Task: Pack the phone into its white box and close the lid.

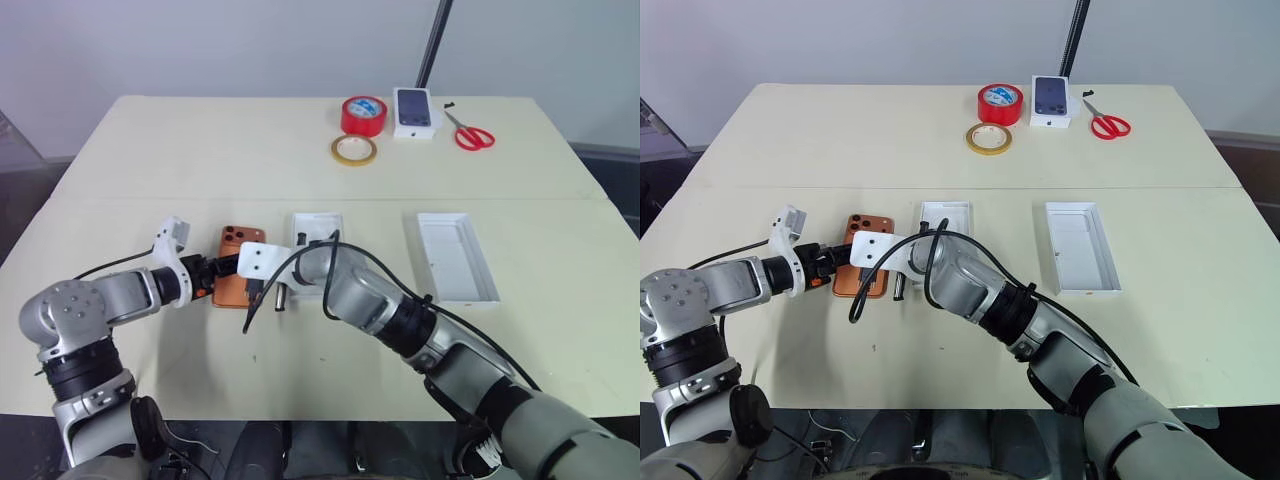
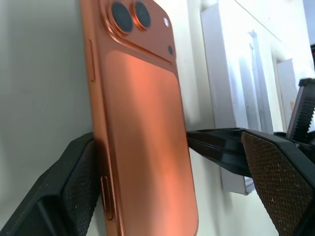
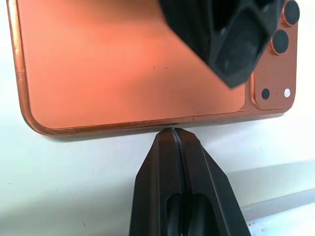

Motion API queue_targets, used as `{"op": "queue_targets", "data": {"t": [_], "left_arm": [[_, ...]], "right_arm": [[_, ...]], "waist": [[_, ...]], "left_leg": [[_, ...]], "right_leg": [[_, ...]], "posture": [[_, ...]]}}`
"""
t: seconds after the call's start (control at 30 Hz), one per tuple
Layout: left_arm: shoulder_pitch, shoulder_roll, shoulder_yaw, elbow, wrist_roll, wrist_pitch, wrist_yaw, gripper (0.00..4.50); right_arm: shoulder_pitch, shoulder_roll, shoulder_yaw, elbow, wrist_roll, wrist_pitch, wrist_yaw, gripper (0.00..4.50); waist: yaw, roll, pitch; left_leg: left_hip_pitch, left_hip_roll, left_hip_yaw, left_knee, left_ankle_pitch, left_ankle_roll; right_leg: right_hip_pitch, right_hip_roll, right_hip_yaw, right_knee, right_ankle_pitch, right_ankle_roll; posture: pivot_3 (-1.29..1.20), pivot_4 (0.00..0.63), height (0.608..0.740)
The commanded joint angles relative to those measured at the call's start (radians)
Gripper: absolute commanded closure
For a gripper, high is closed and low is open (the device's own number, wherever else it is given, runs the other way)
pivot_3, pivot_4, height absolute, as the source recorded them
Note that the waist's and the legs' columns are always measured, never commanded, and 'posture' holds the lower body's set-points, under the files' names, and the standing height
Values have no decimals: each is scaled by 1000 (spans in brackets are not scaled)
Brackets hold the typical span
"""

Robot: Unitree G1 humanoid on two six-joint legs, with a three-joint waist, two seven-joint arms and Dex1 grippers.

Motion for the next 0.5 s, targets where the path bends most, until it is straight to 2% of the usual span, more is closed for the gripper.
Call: {"op": "queue_targets", "data": {"t": [0.03, 0.27, 0.37, 0.5], "left_arm": [[-9, -5, 37, 10, -20, 9, 26, 918], [-18, -21, 118, 46, -93, 9, 61, 4369], [-32, -36, 161, 62, -139, 9, 96, 4483], [-87, -98, 246, 78, -226, 9, 166, 4483]], "right_arm": [[8, 13, 0, -25, -2, -10, 2, 4500], [2, -39, -66, -140, 9, 1, 11, 4500], [59, -71, -170, -272, 54, -41, -8, 4500], [130, -157, -280, -426, 131, -20, 42, 4500]], "waist": [[-5, 0, 0], [-4, -1, 0], [-8, -2, 0], [-4, -3, 1]], "left_leg": [[0, 0, 0, 0, 0, 0], [-2, 0, -1, 0, 0, 0], [-2, 0, -1, 0, 0, 0], [-2, 0, -1, 0, 0, 0]], "right_leg": [[0, 0, 0, 0, 0, 0], [-1, 0, 0, 0, 0, 0], [-1, 0, 0, 0, 0, 0], [-1, -1, 0, 0, 0, 0]], "posture": [[0, 150, 709], [0, 150, 709], [0, 150, 709], [0, 150, 709]]}}
